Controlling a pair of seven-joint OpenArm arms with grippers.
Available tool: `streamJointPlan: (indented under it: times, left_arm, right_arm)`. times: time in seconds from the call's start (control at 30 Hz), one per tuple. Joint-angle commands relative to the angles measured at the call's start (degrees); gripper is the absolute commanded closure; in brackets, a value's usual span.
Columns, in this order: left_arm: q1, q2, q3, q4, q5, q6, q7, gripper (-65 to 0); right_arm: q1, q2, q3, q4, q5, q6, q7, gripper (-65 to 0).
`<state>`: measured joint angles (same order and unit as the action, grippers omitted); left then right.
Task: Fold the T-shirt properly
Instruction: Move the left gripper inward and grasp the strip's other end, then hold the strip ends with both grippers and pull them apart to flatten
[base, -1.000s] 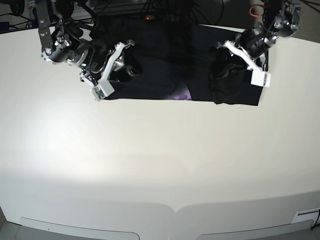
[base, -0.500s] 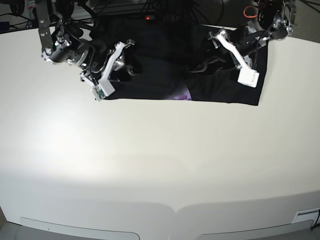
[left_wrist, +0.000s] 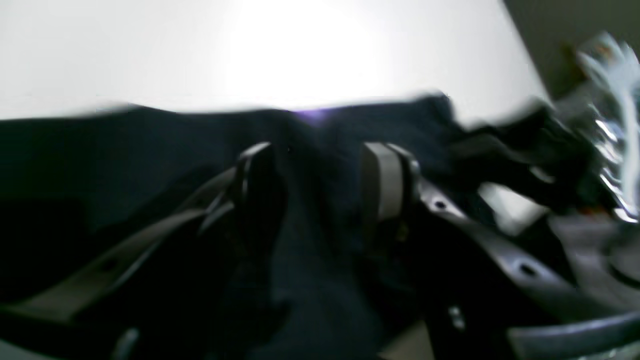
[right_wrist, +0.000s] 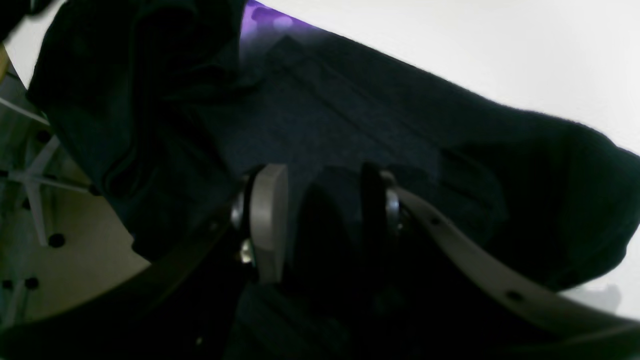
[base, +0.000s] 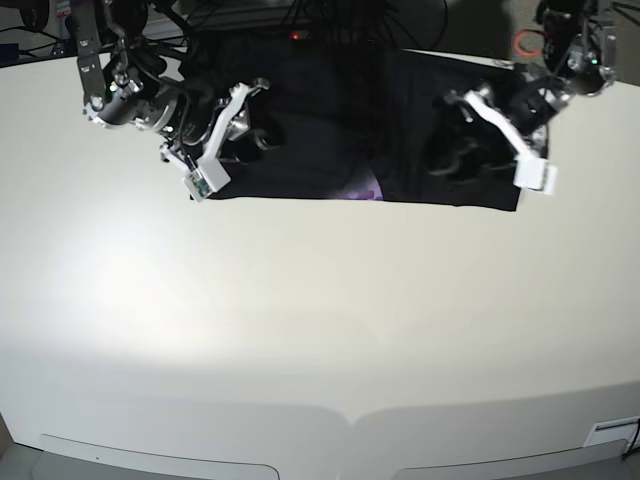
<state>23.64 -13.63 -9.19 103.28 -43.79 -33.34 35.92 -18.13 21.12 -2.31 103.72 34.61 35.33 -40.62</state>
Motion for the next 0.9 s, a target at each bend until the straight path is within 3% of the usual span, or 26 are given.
streamJointPlan:
  times: [0.0, 0.13, 0.23, 0.43, 0.6, 0.87]
  left_arm:
    - [0.07, -0.55, -1.64, 1.07, 0.9, -0.52, -1.25, -27.1]
    - [0.17, -0.55, -5.84, 0.96, 9.99, -0.46, -1.27, -27.1]
    - [0.17, -0.55, -6.62, 0.5, 12.72, 0.42, -1.51, -27.1]
    - [0.17, -0.55, -6.62, -2.84, 16.59, 0.76, -6.1, -27.1]
    - [0.15, -0.55, -6.62, -5.7, 16.76, 0.76, -7.48, -27.0]
    - [0.17, -0.55, -6.62, -5.81, 16.76, 0.76, -7.23, -27.0]
  right_arm:
    - [0.33, 0.46, 0.59, 1.01, 0.94, 0.26, 1.11, -24.6]
    - [0.31, 0.46, 3.28, 1.01, 1.95, 0.28, 0.13, -24.6]
    - [0.31, 0.46, 6.54, 1.01, 5.53, 1.31, -2.91, -24.6]
    - [0.17, 0.46, 15.69, 1.01, 16.81, 4.67, -16.48, -24.6]
    - [0.2, 0.48, 22.58, 1.01, 16.22, 4.67, -27.04, -24.6]
    - [0.02, 0.7, 23.52, -1.68, 16.63, 4.67, -28.41, -24.6]
